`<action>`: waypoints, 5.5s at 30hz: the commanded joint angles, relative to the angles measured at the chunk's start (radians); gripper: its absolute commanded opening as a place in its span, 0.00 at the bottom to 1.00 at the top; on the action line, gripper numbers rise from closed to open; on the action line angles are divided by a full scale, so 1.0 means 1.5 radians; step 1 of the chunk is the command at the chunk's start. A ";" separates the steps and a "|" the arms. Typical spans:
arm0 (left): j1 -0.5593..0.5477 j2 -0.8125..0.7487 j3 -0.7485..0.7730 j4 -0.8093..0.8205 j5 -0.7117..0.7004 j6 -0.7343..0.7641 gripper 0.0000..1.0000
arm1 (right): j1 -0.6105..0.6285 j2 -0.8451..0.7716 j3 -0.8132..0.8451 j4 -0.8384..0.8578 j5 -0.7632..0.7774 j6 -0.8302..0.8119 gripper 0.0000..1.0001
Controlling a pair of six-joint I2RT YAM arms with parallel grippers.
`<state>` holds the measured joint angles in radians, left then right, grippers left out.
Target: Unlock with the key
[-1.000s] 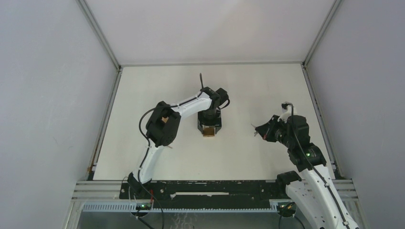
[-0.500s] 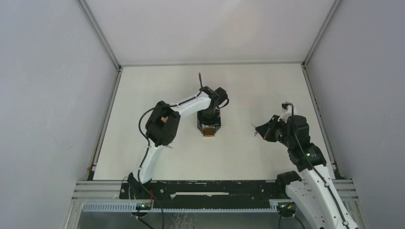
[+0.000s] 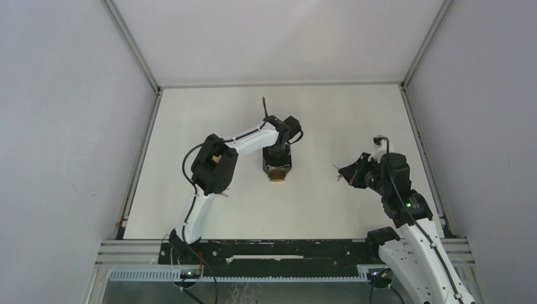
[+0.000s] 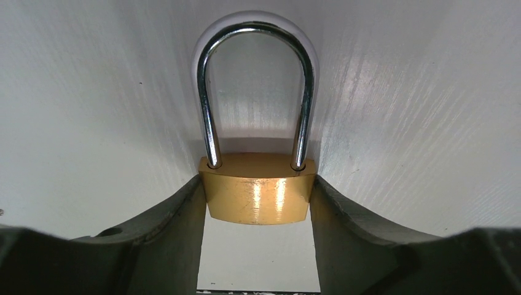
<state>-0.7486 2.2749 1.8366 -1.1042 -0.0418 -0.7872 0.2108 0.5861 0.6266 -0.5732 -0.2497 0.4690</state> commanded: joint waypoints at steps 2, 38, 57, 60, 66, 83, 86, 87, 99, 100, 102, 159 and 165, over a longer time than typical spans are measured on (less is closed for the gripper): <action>0.005 -0.043 -0.052 0.073 -0.015 -0.024 0.31 | -0.008 -0.005 0.004 0.026 -0.012 -0.009 0.00; 0.028 -0.382 -0.195 0.292 0.109 -0.204 0.00 | 0.121 0.005 0.008 0.166 -0.012 0.083 0.00; 0.044 -0.524 -0.285 0.410 0.137 -0.392 0.00 | 0.339 0.122 0.030 0.332 0.255 0.079 0.00; 0.044 -0.539 -0.289 0.411 0.130 -0.410 0.00 | 0.347 0.128 0.031 0.347 0.267 0.073 0.00; 0.044 -0.552 -0.291 0.405 0.120 -0.442 0.00 | 0.362 0.135 0.032 0.376 0.264 0.056 0.00; 0.044 -0.585 -0.319 0.423 0.112 -0.486 0.00 | 0.376 0.176 0.055 0.442 0.247 0.043 0.00; 0.044 -0.588 -0.326 0.431 0.112 -0.491 0.00 | 0.377 0.183 0.059 0.443 0.246 0.043 0.00; 0.043 -0.589 -0.327 0.432 0.114 -0.493 0.00 | 0.377 0.186 0.060 0.445 0.246 0.043 0.00; 0.044 -0.593 -0.343 0.454 0.124 -0.501 0.00 | 0.378 0.207 0.066 0.450 0.250 0.046 0.00; 0.043 -0.593 -0.343 0.455 0.126 -0.502 0.00 | 0.379 0.208 0.066 0.450 0.249 0.047 0.00; 0.042 -0.594 -0.344 0.456 0.127 -0.503 0.00 | 0.378 0.211 0.066 0.452 0.249 0.048 0.00; 0.033 -0.597 -0.364 0.500 0.153 -0.526 0.00 | 0.380 0.269 0.116 0.474 0.252 -0.020 0.00; 0.031 -0.597 -0.367 0.507 0.159 -0.525 0.00 | 0.376 0.278 0.116 0.485 0.240 -0.041 0.00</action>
<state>-0.6865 1.4376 1.3014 -0.4423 0.1139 -1.5539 0.7692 0.9897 0.7490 0.0658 0.1337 0.4381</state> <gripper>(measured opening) 0.609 0.026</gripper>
